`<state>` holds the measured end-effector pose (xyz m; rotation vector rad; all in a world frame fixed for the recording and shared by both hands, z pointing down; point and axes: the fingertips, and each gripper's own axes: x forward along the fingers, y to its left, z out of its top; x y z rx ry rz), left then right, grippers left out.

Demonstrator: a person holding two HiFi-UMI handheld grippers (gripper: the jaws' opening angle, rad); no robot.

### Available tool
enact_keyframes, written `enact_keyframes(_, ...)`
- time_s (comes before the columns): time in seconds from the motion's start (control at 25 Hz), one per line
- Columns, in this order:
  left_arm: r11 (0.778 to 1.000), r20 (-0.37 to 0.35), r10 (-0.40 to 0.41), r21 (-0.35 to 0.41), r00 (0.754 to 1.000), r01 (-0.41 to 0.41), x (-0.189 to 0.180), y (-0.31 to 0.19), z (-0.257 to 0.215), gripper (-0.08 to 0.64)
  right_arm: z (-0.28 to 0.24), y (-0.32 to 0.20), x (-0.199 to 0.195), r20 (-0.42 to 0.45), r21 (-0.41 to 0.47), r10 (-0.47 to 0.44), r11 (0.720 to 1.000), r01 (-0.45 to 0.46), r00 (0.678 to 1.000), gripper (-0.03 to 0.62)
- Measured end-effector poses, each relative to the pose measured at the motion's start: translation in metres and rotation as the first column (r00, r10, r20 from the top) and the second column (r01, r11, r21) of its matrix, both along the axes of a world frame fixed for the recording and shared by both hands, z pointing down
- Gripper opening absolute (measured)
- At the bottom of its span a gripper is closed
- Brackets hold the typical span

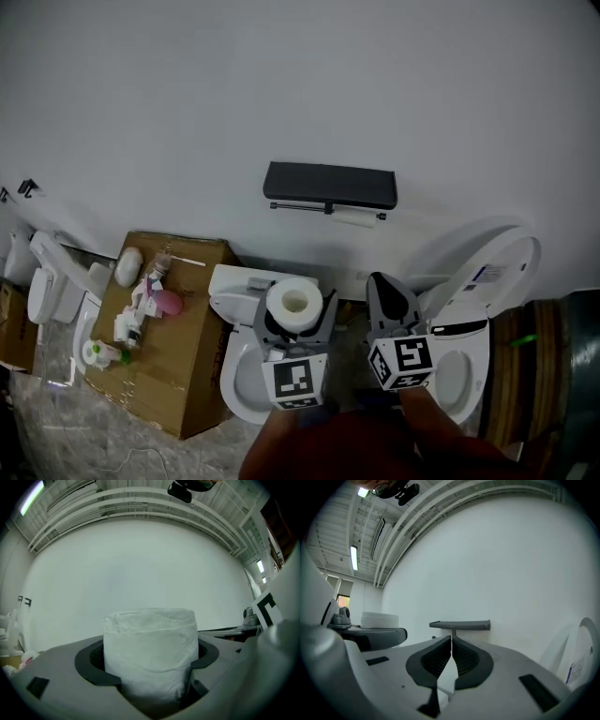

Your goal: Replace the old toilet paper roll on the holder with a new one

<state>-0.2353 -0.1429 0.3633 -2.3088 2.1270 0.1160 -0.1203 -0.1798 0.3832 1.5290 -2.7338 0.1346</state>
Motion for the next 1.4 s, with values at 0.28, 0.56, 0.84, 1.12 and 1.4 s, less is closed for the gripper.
enact_keyframes(0.28, 0.996, 0.022, 0.084, -0.026, 0.996, -0.083, -0.001, -0.035, 0.013, 0.439, 0.009, -0.022, 0.007, -0.005, -0.014, 0.093, 0.996, -0.093, 0.996, 0.023)
enact_keyframes(0.56, 0.991, 0.066, 0.132, -0.027, 0.989, -0.130, 0.017, -0.077, 0.023, 0.439, 0.019, -0.060, 0.019, 0.000, -0.015, 0.127, 0.992, -0.127, 0.992, 0.023)
enact_keyframes(0.84, 0.991, 0.070, 0.133, -0.040, 0.989, -0.130, 0.026, -0.113, 0.029, 0.439, 0.025, -0.099, 0.019, -0.008, -0.020, 0.108, 0.994, -0.108, 0.994, 0.023)
enact_keyframes(1.12, 0.993, 0.063, 0.117, -0.023, 0.991, -0.116, 0.022, -0.132, 0.029, 0.439, 0.039, -0.123, 0.018, 0.032, -0.066, 0.100, 0.993, -0.097, 0.995, 0.023)
enact_keyframes(1.4, 0.993, 0.063, 0.108, -0.043, 0.992, -0.106, 0.018, -0.137, 0.036, 0.439, 0.065, -0.137, 0.019, 0.270, -0.201, 0.123, 0.977, -0.069, 0.955, 0.025)
